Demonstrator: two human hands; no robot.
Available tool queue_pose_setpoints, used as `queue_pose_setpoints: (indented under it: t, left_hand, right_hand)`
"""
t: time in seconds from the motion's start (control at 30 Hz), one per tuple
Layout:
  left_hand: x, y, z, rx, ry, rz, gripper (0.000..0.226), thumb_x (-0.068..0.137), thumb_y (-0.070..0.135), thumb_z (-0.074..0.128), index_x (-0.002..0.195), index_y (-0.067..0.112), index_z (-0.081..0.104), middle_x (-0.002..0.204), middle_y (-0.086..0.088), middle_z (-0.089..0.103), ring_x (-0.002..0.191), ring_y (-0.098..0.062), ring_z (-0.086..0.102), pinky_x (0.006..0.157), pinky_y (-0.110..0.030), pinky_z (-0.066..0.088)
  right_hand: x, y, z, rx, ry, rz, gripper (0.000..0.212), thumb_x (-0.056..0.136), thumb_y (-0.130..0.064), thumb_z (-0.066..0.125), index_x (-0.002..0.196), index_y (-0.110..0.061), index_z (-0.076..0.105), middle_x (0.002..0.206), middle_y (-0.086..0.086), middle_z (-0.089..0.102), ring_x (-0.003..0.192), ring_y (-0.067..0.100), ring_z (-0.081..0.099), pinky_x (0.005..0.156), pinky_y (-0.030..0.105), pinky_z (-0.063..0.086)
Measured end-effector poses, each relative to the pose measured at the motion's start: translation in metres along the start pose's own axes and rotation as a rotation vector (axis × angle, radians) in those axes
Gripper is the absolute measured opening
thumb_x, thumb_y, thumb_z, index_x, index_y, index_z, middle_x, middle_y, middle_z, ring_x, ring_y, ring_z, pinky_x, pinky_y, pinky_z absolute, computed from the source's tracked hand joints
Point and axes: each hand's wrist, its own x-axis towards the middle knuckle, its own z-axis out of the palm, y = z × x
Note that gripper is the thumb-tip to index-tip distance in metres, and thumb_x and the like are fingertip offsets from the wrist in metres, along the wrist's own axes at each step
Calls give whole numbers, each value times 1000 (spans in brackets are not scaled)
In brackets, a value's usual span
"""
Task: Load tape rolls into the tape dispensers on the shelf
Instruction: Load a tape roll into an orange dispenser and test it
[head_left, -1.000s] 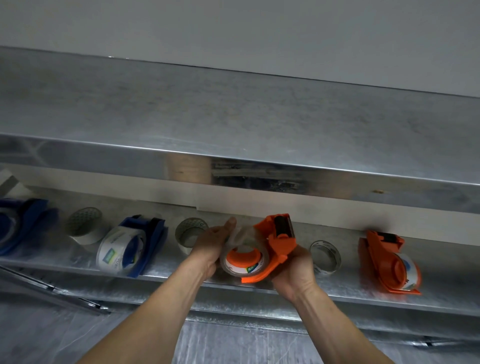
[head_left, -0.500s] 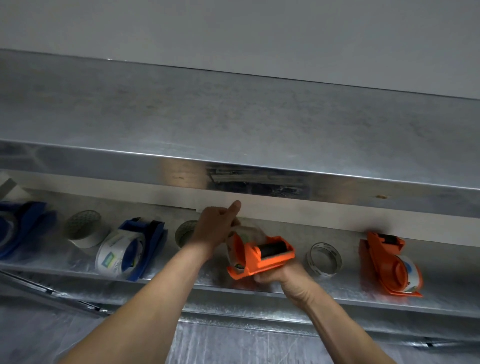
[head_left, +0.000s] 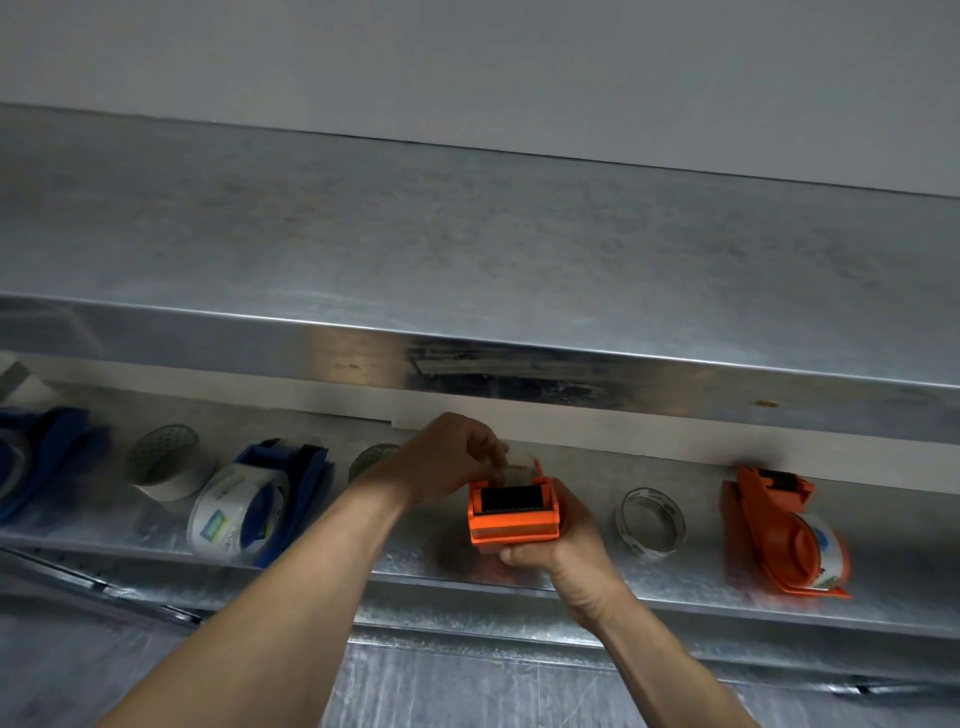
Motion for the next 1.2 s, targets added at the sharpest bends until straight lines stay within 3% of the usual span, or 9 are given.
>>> queue_pose_setpoints:
  t: [0.1,0.27,0.4,0.5,0.6,0.77,0.87,0.97,1.2]
  left_hand:
    - [2,5,0,13,-21,-10,22,76,-2,75,70,18,68,125,-10,66,121,-12,59,105,-35,47]
    - [4,1,4,52,-9,-1,20,77,-2,75,69,15,66,125,-11,66,120,-12,59,104,-35,47]
    - [4,0,6,26,35,43,22,77,1,75,69,19,66,124,-4,66,115,-13,61,103,-39,48]
    - [3,0,2,-34,22,21,25,76,6,77,93,21,67,118,-1,69,109,-15,66,98,-43,52]
    - [1,3,0,12,-14,-5,37,79,10,77,114,15,68,116,1,70,107,-11,66,99,-38,52]
    - [-1,8,-1,50,7,0,18,76,13,80,93,10,77,118,-2,70,108,-9,65,100,-36,51]
    - [-1,10,-2,85,-8,1,4,76,12,80,79,12,77,120,-2,70,108,-8,65,99,-36,52]
    - [-3,12,-3,87,-11,10,11,76,18,80,69,25,74,118,4,70,107,-5,64,99,-37,51]
    - [-7,5,-4,-39,-3,30,17,83,11,73,69,18,69,128,4,65,116,-6,61,106,-39,46]
  right_hand:
    - [1,0,0,14,9,-8,62,48,7,75,108,1,57,87,19,75,82,36,73,66,42,61]
    - [-3,-5,-1,-23,-2,-6,64,45,-1,81,105,-1,58,79,4,75,74,15,72,60,25,56]
    - [-3,-9,0,-72,-27,-24,55,47,-3,81,98,-12,64,83,4,76,79,16,73,65,27,57]
    - [-3,-9,-1,-82,-14,-48,54,47,-5,83,98,-13,67,88,9,77,85,25,74,73,36,61]
    - [-4,-8,0,-82,-3,-52,58,47,-4,84,102,-9,65,90,13,77,87,30,74,76,39,61]
    - [-6,-10,3,-33,-16,-14,58,47,4,77,103,-6,65,83,8,77,76,19,74,62,26,56]
    - [-5,-10,5,-11,-22,-7,59,48,5,77,104,-6,65,83,7,77,75,18,74,60,25,56]
    - [-6,-11,8,-8,-18,-22,58,47,3,78,102,-9,65,83,7,77,77,18,73,63,27,57]
    - [-7,-9,5,47,10,-10,63,49,2,77,108,-15,63,89,7,77,81,20,74,62,28,57]
